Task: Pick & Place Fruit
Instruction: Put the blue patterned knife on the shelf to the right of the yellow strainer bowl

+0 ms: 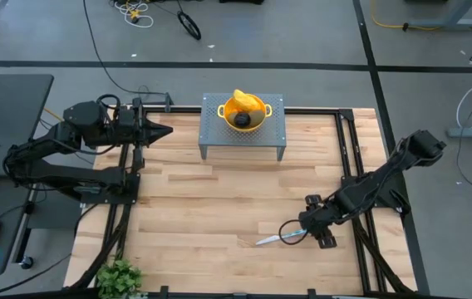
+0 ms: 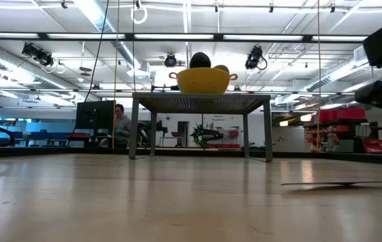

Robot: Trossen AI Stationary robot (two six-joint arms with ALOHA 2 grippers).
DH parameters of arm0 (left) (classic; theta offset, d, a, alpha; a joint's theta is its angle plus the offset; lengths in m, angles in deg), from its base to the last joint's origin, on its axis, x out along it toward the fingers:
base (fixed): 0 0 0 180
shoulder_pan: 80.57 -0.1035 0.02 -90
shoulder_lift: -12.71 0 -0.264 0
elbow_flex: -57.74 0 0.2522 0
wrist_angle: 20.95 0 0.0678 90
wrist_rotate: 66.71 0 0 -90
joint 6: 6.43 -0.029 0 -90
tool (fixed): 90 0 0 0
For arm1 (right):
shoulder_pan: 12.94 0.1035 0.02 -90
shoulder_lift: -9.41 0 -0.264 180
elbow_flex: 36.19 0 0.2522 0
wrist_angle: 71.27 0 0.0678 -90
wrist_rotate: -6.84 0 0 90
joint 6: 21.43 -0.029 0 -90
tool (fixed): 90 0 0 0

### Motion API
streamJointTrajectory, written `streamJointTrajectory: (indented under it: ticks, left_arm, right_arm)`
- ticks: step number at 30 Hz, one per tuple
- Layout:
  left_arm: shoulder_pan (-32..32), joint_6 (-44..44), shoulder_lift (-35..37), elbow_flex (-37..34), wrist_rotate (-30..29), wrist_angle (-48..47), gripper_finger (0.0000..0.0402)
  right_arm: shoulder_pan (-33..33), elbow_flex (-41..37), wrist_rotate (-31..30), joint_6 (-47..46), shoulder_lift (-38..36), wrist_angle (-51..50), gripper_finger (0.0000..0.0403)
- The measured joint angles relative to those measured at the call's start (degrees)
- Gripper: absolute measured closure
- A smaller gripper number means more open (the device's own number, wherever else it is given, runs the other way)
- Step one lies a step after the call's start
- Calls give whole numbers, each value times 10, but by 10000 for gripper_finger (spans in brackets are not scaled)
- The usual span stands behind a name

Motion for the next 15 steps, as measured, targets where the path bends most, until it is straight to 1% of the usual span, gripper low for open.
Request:
streamJointTrajectory:
  ticks: [6,11,15]
  left_arm:
    - [0,0,0,0,-9,0,398]
    - [0,0,0,0,-11,0,398]
    - [0,0,0,0,-13,0,398]
  right_arm:
    - [22,0,-4,14,23,2,135]
    - [45,0,-50,30,48,2,135]
    - [50,0,-58,31,63,2,135]
